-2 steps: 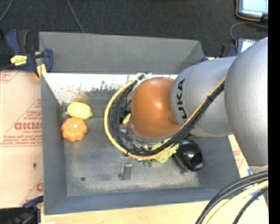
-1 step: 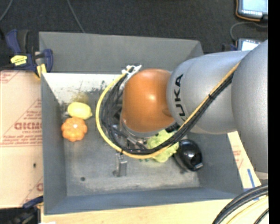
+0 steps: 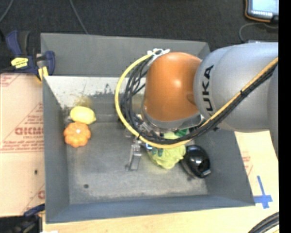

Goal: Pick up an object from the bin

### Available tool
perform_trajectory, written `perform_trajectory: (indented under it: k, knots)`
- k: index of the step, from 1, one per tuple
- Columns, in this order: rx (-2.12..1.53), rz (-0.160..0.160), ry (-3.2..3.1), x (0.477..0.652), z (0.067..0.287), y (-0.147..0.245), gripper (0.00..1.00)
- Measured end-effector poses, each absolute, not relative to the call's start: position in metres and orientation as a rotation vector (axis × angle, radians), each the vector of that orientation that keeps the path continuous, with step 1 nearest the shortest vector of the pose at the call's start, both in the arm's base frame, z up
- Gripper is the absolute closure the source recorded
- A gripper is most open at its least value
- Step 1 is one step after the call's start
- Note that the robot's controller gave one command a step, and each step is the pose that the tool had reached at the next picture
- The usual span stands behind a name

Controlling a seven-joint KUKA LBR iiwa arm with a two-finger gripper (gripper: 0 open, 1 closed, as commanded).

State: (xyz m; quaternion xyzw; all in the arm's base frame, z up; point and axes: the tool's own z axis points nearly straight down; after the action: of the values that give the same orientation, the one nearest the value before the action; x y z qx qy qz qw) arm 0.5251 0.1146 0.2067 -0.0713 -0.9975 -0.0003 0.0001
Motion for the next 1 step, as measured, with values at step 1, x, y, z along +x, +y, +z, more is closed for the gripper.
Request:
perform_trajectory:
  k: [1]
  knots:
    - [-0.427,-0.002,-3.124,0.5342,0.2310,0.0970,0.00]
